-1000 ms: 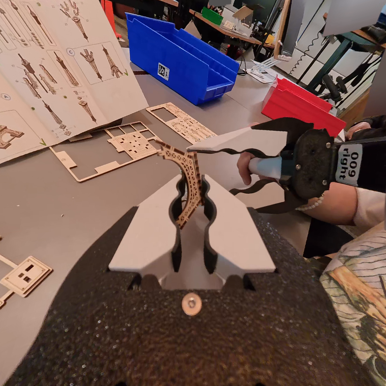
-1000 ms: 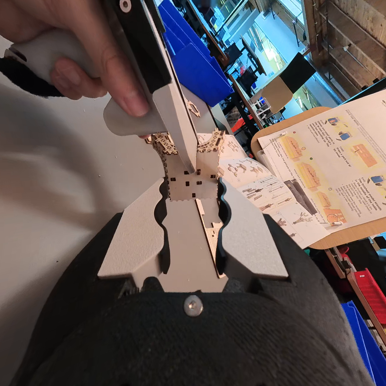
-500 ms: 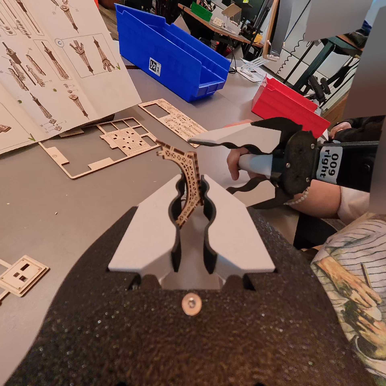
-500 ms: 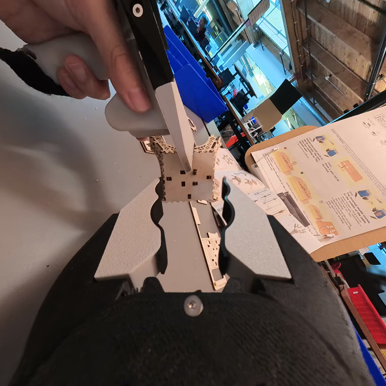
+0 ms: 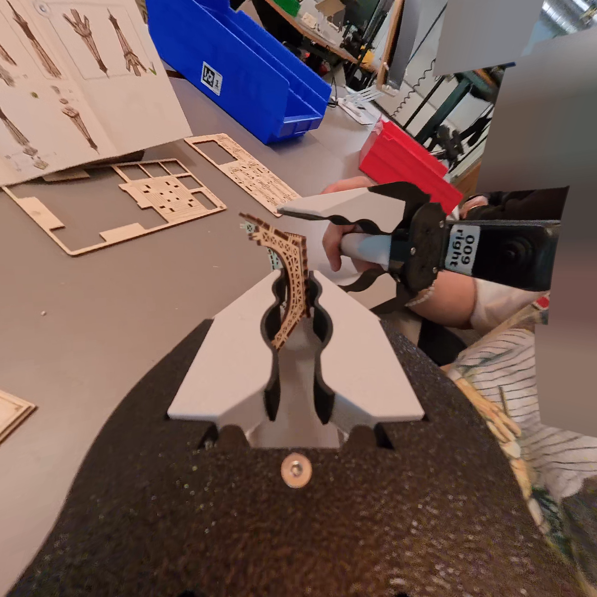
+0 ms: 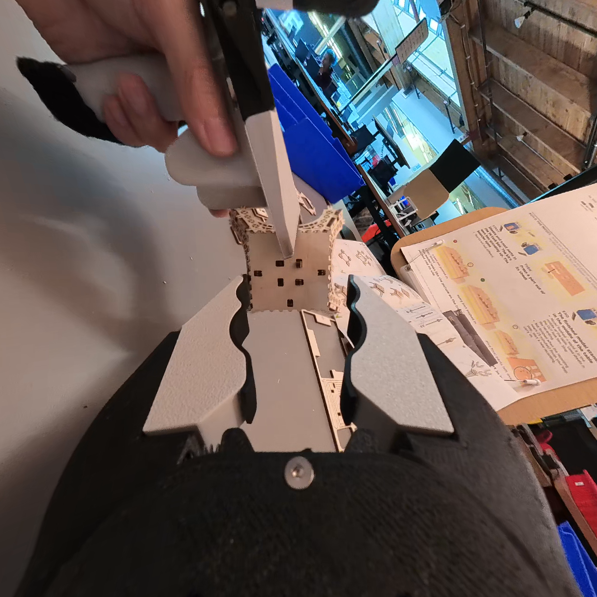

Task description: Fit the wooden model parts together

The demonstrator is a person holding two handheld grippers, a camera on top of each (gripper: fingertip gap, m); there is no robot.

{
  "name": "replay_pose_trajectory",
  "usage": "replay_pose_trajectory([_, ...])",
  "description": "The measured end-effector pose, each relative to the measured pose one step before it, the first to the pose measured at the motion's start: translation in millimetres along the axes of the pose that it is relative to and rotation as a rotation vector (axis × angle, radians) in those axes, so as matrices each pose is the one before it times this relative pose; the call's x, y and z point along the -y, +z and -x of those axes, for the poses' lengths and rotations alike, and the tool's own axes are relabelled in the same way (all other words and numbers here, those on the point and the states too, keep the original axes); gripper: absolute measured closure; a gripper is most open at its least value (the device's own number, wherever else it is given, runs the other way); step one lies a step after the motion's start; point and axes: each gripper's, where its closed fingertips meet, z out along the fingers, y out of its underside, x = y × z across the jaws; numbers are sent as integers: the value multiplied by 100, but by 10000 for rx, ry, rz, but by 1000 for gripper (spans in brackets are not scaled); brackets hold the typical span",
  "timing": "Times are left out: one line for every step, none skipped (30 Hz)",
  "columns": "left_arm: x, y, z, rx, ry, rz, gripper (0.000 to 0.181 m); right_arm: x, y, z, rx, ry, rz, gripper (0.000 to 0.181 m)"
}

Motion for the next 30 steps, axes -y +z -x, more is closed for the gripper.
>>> replay_pose_trajectory([44, -84, -19, -144, -224, -53, 171, 94, -33, 86, 63, 18, -70, 124])
replay_pose_trajectory([102, -74, -57, -146, -157, -94, 171, 93, -37, 148, 82, -14, -44, 128])
replay_pose_trajectory([149, -83, -66, -126, -119, -114, 171, 144, -66, 144, 56, -88, -57, 134])
replay_pose_trajectory([-3, -60, 10, -66, -86, 6, 171, 88, -9, -7, -54, -113, -17, 134])
replay_pose_trajectory([-113, -6, 138, 41, -33, 80, 171, -82, 74, 109, 45, -39, 72, 134])
replay_pose_trajectory([-116, 33, 155, 82, -16, 73, 171, -181, 95, 121, 78, 78, 116, 134])
replay_pose_trajectory([-37, 40, 61, 42, -36, 27, 171, -114, 60, 60, 34, 47, 64, 134])
replay_pose_trajectory([13, 24, -31, 5, -6, 8, 170, -39, -5, -10, -8, -7, -12, 134])
replay_pose_trajectory([-34, 47, -76, -12, 30, 59, 169, -46, -5, 20, 29, 42, -7, 134])
replay_pose_trajectory([-102, 59, -101, -17, 53, 112, 167, -129, 29, 73, 76, 108, 54, 134])
replay_pose_trajectory([-112, 103, -148, -31, 95, 135, 165, -141, 48, 76, 85, 95, 59, 135])
replay_pose_trajectory([18, 89, -189, -31, 99, 60, 161, -74, -18, -46, 0, 69, 14, 135])
replay_pose_trajectory([118, 54, -202, -36, 110, 11, 157, -11, -35, -136, -72, 49, -45, 135])
replay_pose_trajectory([20, 37, -74, 33, 121, 73, 156, -25, -14, -34, 19, 104, -45, 135])
replay_pose_trajectory([-89, 50, 85, 110, 147, 130, 157, -54, 5, 64, 129, 224, -18, 135])
replay_pose_trajectory([-33, 41, 88, 94, 130, 70, 158, -44, -4, 32, 107, 248, -22, 135])
replay_pose_trajectory([35, 31, 8, 19, 55, 26, 158, -12, -21, -27, 34, 167, -32, 135])
replay_pose_trajectory([56, 1, -44, -25, -35, 24, 157, 25, -35, -91, -16, 105, -50, 135])
replay_pose_trajectory([62, -5, -77, -45, -51, 20, 156, 76, -46, -84, -29, 89, -67, 135])
replay_pose_trajectory([64, -13, -15, 11, -37, 2, 155, 80, -42, -99, -30, 98, -60, 135])
replay_pose_trajectory([77, -24, 62, 89, 0, -11, 155, 43, -29, -66, -1, 122, -21, 135])
replay_pose_trajectory([38, -9, 120, 145, 52, -11, 156, 6, -3, 13, 43, 128, -7, 135])
replay_pose_trajectory([-32, -26, 96, 148, 123, 29, 165, 39, 7, 110, 78, 102, -21, 135])
replay_pose_trajectory([-36, -7, 37, 119, 138, 38, 166, -37, 10, 57, 24, 59, 11, 135])
replay_pose_trajectory([-81, 0, 30, 96, 68, 77, 166, -44, 1, 72, 31, 7, 9, 135])
replay_pose_trajectory([-45, -21, 7, 42, -6, 65, 166, -28, -1, 68, 35, 35, -1, 135])
replay_pose_trajectory([20, -31, -39, -33, -83, 13, 166, 39, -19, 16, 3, 73, -38, 135])
replay_pose_trajectory([19, -86, -42, -102, -148, 17, 166, 87, -35, 28, 18, 94, -53, 135])
replay_pose_trajectory([7, -98, -7, -125, -183, 32, 166, 78, 5, 63, 60, 113, -47, 135])
replay_pose_trajectory([-51, -97, 19, -133, -178, 43, 167, 35, 27, 109, 102, 142, -35, 135])
